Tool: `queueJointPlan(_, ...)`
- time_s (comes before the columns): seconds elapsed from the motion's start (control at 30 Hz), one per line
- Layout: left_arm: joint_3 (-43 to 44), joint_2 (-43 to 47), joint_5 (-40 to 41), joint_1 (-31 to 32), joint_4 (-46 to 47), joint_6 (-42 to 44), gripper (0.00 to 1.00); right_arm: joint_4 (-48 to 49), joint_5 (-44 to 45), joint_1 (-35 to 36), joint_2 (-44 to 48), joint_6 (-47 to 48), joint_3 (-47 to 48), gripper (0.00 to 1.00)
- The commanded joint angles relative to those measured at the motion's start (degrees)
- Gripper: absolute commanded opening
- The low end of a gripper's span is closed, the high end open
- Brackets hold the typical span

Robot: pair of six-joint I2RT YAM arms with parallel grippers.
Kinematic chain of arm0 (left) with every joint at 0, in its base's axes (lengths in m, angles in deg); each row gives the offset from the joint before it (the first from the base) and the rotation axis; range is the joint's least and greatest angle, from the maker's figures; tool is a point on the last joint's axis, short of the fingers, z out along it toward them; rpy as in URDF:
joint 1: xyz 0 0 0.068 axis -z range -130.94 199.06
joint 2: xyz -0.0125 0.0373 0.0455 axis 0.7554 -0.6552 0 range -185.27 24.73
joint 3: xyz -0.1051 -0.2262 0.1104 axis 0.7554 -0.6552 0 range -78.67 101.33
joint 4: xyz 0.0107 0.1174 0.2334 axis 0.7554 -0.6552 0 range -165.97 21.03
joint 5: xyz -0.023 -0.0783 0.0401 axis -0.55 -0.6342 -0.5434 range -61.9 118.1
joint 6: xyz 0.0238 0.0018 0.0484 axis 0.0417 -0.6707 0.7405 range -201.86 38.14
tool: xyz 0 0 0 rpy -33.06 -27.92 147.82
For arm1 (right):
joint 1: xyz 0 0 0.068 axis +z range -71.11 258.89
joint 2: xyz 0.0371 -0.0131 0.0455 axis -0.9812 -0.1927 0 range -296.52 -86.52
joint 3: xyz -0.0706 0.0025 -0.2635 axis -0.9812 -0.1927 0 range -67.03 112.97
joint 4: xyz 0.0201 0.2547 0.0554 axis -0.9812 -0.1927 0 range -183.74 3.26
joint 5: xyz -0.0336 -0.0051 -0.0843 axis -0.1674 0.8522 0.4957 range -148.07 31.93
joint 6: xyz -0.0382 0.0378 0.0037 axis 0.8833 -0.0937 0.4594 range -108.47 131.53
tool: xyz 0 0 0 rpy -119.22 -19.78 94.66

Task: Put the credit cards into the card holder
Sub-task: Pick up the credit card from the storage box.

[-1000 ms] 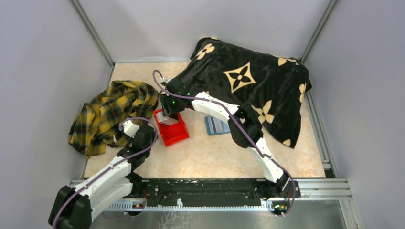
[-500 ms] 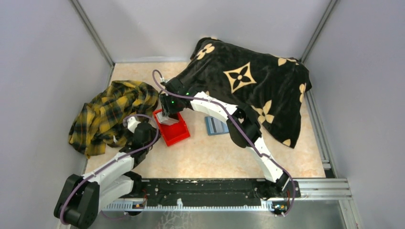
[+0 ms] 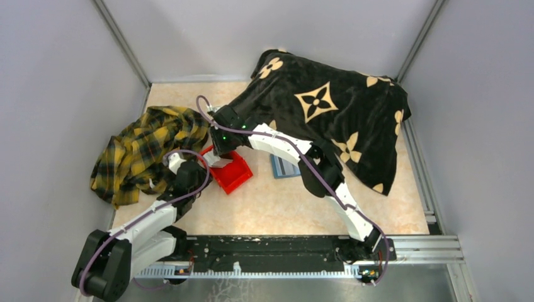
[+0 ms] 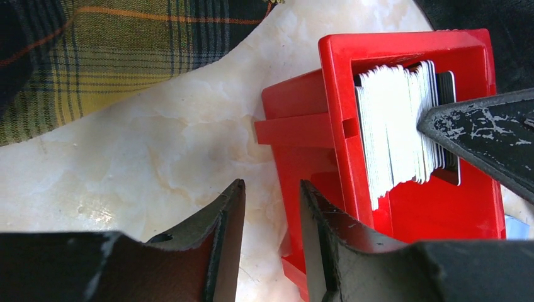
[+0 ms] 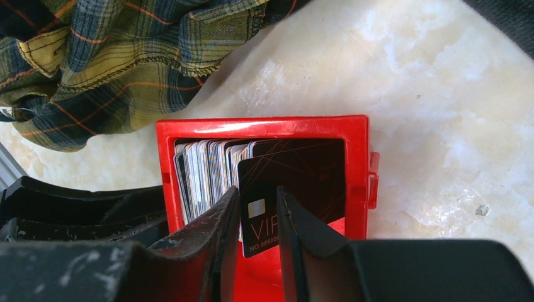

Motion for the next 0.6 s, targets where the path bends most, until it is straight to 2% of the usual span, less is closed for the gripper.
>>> queueJointPlan(0.0, 1.81, 0.91, -0.69, -0.36, 1.04, 0.53, 0.44, -1.99, -0.34, 2.26, 4.73, 0.19, -0.13, 0.25)
queueJointPlan(0.1, 1.99, 1.28, -0.52, -0.38, 0.64, 0.73, 0.44, -1.92, 0.09, 2.48, 5.61, 0.32, -0.62, 0.24)
queueJointPlan(0.23, 2.21, 1.29, -0.34, -0.51, 0.55, 0.84, 0.44, -1.97, 0.59, 2.58, 6.57, 0.40, -0.88, 0.16)
queueJointPlan(0.33, 2.61, 0.79, -0.12, -0.52, 0.67, 0.98, 0.44, -1.96, 1.57, 2.67, 7.67, 0.85, -1.43, 0.14)
queueJointPlan(0.57, 5.27, -3.05, -0.96, -1.72, 1.69, 2.47, 0.45, -2.09, 6.17, 2.67, 10.32, 2.90, -2.43, 0.07)
